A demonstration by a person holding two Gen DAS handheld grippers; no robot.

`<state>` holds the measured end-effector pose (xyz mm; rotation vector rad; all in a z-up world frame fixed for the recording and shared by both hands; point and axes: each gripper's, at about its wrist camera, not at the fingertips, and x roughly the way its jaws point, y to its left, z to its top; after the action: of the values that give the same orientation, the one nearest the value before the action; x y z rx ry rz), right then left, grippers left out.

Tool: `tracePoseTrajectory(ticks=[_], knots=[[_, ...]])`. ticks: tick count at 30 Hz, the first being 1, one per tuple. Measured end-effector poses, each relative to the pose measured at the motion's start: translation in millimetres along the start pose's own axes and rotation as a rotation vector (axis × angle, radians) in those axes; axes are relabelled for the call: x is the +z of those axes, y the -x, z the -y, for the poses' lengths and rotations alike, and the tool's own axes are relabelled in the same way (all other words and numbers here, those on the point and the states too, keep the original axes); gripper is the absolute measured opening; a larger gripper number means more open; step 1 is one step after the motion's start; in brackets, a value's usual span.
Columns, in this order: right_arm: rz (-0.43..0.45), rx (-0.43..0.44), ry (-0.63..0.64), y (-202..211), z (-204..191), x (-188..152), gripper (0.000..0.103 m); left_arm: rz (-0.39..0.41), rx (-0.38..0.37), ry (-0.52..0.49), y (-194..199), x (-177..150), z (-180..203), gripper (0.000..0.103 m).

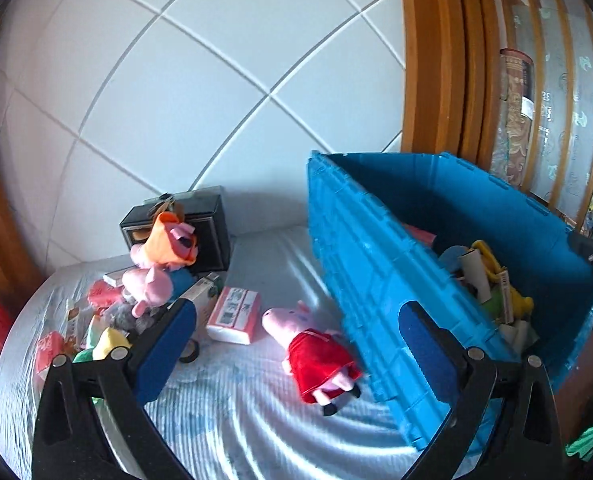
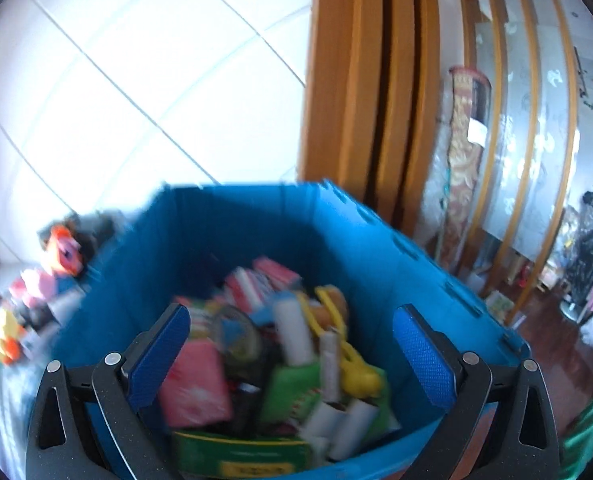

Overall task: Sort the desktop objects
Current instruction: 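Withdraw both tools from the bin back to the pile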

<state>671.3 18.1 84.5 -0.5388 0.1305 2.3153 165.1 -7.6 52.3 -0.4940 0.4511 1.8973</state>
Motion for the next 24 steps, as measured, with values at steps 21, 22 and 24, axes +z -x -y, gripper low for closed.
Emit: tracePoseTrajectory(ticks=[21, 22, 24], knots=[[-0.153, 0.328, 0.119, -33.8, -308.2, -14.1, 0.103, -0.366, 0.309, 0.33, -44.7, -139.3, -368.7, 0.103], [-0.191, 0.33, 0.13, -44.8, -318.6, -21.2, 0.103, -0.39, 0.311, 0.355, -51.6, -146.1, -385.5, 0.103], [-0.27, 0.353, 0.144, -69.5, -339.3, -40.1, 0.103, -0.432, 0.324, 0.403, -64.7, -157.9, -419.8, 0.103]])
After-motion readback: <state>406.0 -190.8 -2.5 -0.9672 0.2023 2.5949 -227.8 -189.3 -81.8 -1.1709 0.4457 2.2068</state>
